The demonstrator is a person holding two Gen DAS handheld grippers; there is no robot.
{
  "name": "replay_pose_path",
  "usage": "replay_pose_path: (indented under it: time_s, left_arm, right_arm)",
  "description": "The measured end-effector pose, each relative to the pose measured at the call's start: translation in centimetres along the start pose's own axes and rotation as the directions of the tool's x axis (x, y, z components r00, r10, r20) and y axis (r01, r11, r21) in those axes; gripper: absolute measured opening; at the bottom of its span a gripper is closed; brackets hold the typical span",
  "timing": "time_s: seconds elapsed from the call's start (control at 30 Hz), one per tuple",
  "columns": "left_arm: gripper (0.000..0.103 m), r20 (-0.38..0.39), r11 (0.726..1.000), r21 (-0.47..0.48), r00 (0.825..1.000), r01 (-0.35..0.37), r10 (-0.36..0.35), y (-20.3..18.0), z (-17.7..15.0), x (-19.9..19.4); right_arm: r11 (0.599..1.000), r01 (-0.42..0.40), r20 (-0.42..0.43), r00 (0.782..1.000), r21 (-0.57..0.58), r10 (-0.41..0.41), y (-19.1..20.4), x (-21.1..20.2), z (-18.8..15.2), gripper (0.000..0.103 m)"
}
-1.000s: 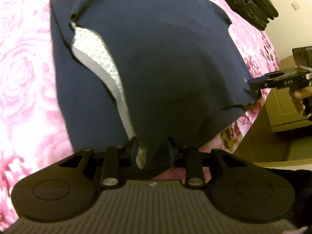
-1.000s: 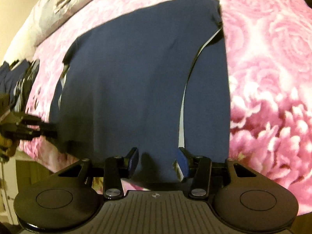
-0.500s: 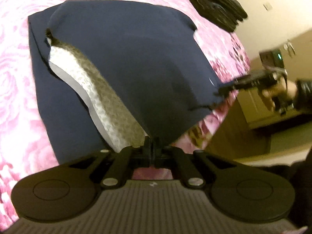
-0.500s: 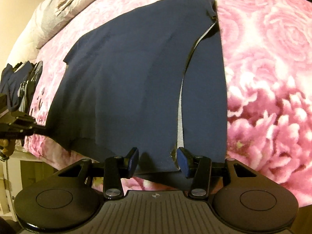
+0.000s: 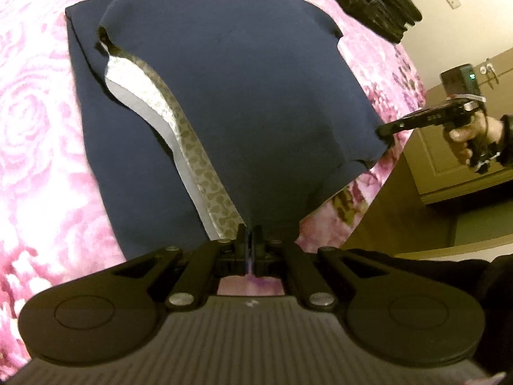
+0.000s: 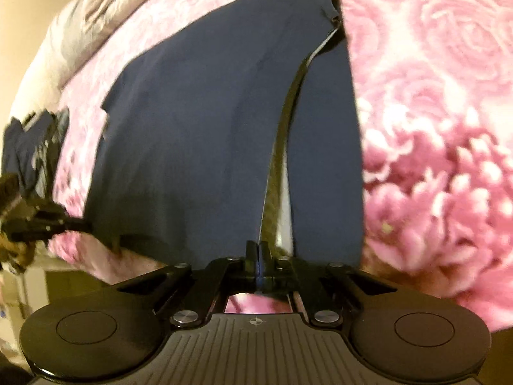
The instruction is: Fold clothes
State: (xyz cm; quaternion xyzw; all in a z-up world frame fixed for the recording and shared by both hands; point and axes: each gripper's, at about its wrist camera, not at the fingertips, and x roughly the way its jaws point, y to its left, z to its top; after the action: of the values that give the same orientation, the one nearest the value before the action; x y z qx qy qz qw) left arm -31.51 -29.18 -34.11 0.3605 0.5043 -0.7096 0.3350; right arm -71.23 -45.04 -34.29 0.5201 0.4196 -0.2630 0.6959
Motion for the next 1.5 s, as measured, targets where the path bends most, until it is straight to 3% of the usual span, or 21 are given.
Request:
replay_pose_path:
  time_s: [0.17,0.4,0.47,0.5,0.53,0.67,0.87,0.93,1.03,1.23,1.3,1.4,1.5]
  left_arm:
    - [0.0,-0.045,0.998,-0.021,0.997,-0.061,0.06,0.6,0.1,1.4]
    - [0.0,-0.094,0.992,0.036,0.988,-0.119,0.122,0.8,0.2,-1.5]
    - [0.0,-0.052,0.989,0.047,0.988,-0.141,0.143,0.8,1.0,-3.0]
    - [0.0,-0.024,0.987,0.048,0.987,-0.155,0.156,0.9,1.6,-3.7]
    - [0.0,0.011,0.985,0.045,0.986,-0.169,0.169,1.0,2.5,-4.3]
    - [0.001,0.174,0.973,0.02,0.959,-0.231,0.225,2.5,8.0,-4.8]
    - [0.001,0.269,0.965,0.021,0.932,-0.26,0.245,4.8,16.2,-0.7]
    - [0.002,0.238,0.958,0.016,0.932,-0.285,0.273,6.0,17.4,1.3]
    - [0.002,0.194,0.949,0.016,0.932,-0.316,0.307,8.0,16.9,2.5]
    - [0.003,0.15,0.943,-0.049,0.931,-0.33,0.333,9.9,15.4,0.8]
    - [0.003,0.122,0.935,-0.025,0.927,-0.354,0.354,9.5,15.3,0.7]
    - [0.003,0.066,0.911,0.043,0.911,-0.409,0.406,8.2,15.2,0.3]
    - [0.005,0.042,0.881,0.105,0.887,-0.462,0.46,7.5,15.1,-0.9]
  right_arm:
    - [0.999,0.049,-0.024,0.998,-0.009,-0.05,0.1,1.1,0.3,0.0]
    - [0.988,0.144,-0.023,0.989,-0.05,-0.146,1.2,0.4,0.7,0.0]
    - [0.982,0.173,-0.005,0.985,-0.075,-0.173,2.0,-0.4,0.8,0.012]
    - [0.978,0.188,0.006,0.982,-0.088,-0.188,2.3,-0.7,0.9,0.038]
    - [0.974,0.201,0.026,0.98,-0.1,-0.199,2.7,-1.0,1.0,0.055]
    - [0.967,0.199,0.14,0.974,-0.161,-0.177,5.2,-1.5,3.0,0.055]
    - [0.959,0.12,0.276,0.96,-0.258,-0.046,8.5,2.6,11.2,0.055]
    - [0.951,0.105,0.318,0.948,-0.29,-0.007,9.0,4.8,14.4,0.055]
    - [0.934,0.118,0.304,0.953,-0.337,-0.01,8.4,7.8,17.5,0.055]
    - [0.931,0.126,0.272,0.962,-0.344,-0.03,3.1,5.5,15.6,0.055]
    - [0.945,0.124,0.265,0.963,-0.302,-0.042,1.6,4.1,14.2,0.055]
    - [0.966,0.161,0.252,0.962,-0.201,-0.108,0.3,2.5,12.4,0.055]
    - [0.963,0.227,0.236,0.953,-0.144,-0.189,0.7,1.3,11.1,0.056]
